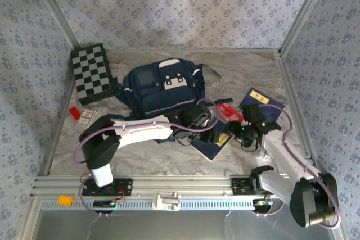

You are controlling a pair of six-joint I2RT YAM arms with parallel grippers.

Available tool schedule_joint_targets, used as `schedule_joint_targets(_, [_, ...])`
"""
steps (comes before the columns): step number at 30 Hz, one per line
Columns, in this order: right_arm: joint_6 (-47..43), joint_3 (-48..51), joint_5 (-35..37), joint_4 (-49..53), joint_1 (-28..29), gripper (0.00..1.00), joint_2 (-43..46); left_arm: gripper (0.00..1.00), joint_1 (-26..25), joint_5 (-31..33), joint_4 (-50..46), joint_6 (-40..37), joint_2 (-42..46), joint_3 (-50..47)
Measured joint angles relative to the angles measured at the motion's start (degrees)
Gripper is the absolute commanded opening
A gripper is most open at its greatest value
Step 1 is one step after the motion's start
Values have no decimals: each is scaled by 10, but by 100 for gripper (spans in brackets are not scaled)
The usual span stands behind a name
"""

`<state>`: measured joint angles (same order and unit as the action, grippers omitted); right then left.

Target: Pack the student bag

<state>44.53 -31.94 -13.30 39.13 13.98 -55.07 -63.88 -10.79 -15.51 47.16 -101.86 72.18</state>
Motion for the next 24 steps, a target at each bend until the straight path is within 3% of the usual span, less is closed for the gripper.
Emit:
schedule_joint_targets(5, [32, 62, -16, 5, -7, 50, 72, 59, 19, 32, -15, -29, -56, 42])
schedule_joint_targets(10, [47, 85, -33, -2, -14, 37, 86, 59, 21, 67, -28, -47, -113, 67])
schedule_joint_targets(24, [48, 109, -62, -66, -19, 35, 59, 61, 29, 102, -16, -58, -130, 54])
